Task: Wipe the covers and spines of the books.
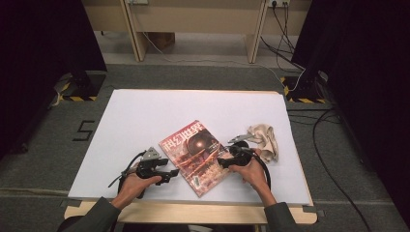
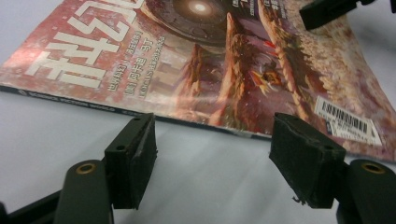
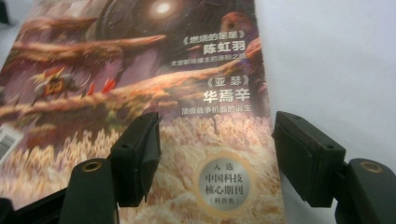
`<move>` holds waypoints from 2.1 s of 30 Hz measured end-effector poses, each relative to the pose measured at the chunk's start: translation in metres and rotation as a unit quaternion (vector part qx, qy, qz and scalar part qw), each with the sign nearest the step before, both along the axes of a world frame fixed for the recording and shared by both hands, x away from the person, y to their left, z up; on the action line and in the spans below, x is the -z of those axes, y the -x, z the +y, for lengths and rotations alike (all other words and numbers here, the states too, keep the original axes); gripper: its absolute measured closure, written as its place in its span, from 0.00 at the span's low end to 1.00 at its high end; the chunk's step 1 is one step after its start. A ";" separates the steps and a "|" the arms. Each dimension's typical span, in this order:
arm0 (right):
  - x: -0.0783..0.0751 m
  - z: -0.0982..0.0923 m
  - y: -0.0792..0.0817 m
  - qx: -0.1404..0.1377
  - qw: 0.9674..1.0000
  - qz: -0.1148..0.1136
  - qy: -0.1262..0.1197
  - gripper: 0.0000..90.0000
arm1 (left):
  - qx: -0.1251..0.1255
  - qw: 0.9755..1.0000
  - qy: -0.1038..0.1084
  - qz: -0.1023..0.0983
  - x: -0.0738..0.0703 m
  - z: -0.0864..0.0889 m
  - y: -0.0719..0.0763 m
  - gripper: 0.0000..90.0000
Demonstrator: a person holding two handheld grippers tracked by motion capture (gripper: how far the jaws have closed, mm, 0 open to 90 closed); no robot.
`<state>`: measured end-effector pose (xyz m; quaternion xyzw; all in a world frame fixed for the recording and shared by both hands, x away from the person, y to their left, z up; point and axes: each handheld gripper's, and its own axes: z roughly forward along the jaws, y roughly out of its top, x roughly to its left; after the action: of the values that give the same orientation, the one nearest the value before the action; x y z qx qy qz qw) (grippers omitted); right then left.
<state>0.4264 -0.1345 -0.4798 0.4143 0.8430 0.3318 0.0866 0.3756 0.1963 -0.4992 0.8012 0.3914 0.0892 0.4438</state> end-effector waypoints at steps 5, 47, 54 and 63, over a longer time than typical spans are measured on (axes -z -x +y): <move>0.000 0.005 0.019 -0.015 1.000 0.005 -0.003 0.36 | 0.003 1.000 -0.002 0.005 0.001 -0.002 0.000 0.34; 0.007 0.020 0.064 -0.040 0.999 -0.026 0.014 0.15 | -0.002 0.999 -0.030 -0.014 0.001 -0.020 -0.049 0.31; 0.008 0.020 0.065 -0.033 0.999 -0.030 0.010 0.16 | 0.007 0.999 -0.038 -0.002 -0.002 -0.020 -0.028 0.32; 0.009 0.023 0.066 -0.025 0.999 -0.034 0.011 0.15 | 0.009 0.999 -0.040 -0.001 -0.002 -0.022 -0.024 0.34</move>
<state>0.3602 -0.1117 -0.4885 0.3803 0.8536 0.3382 0.1112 0.4000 0.1746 -0.4969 0.8216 0.3795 0.1016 0.4131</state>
